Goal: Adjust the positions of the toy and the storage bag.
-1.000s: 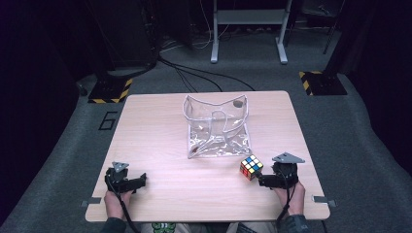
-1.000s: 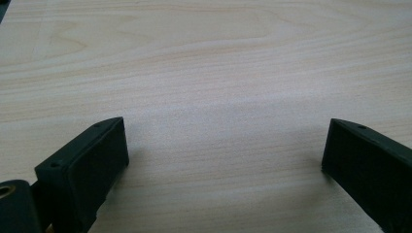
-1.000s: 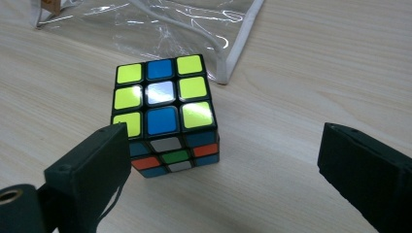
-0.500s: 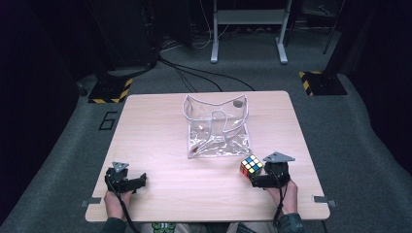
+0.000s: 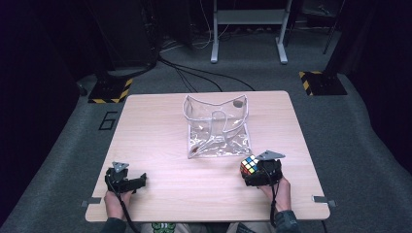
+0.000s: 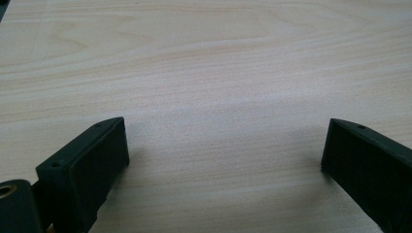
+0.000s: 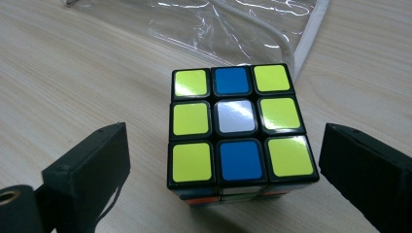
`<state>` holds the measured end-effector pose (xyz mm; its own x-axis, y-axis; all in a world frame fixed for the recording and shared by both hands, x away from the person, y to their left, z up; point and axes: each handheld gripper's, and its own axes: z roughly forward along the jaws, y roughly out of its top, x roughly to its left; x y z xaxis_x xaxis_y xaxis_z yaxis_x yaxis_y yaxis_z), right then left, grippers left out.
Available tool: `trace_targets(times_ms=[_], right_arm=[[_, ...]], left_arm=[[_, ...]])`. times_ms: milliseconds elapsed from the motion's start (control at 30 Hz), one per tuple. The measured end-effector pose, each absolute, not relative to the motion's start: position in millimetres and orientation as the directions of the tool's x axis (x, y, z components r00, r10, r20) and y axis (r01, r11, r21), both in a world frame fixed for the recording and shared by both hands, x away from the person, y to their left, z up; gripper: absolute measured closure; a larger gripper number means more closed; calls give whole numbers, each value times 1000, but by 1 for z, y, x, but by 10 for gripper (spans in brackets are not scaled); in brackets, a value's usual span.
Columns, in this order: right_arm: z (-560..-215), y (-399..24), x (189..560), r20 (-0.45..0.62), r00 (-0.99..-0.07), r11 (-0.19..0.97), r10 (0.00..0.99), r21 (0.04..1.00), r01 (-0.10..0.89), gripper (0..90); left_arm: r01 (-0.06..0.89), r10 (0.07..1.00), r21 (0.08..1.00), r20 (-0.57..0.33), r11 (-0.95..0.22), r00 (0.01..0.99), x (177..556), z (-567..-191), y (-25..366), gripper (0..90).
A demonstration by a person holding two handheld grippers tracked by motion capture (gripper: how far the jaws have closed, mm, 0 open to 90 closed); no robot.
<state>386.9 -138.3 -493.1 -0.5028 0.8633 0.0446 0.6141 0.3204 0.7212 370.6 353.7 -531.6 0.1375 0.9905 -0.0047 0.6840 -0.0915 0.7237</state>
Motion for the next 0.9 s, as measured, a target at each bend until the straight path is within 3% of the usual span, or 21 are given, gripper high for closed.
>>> trace_targets(times_ms=[733,800,833,900], right_arm=[[-503,-134,400,65,-506,322,860,698,639,15],[-503,-133,400,72,-494,312,867,695,648,25],[-503,-133,400,64,-489,313,870,695,647,97],[-503,-133,400,58,-484,312,873,696,647,128]], left_arm=[[683,990,724,-5,-93,139,371,-532,354,30],[683,990,724,-5,-93,140,371,-532,354,30],[683,990,725,-5,-93,140,371,-532,354,30],[683,990,725,-5,-93,140,371,-532,354,30]])
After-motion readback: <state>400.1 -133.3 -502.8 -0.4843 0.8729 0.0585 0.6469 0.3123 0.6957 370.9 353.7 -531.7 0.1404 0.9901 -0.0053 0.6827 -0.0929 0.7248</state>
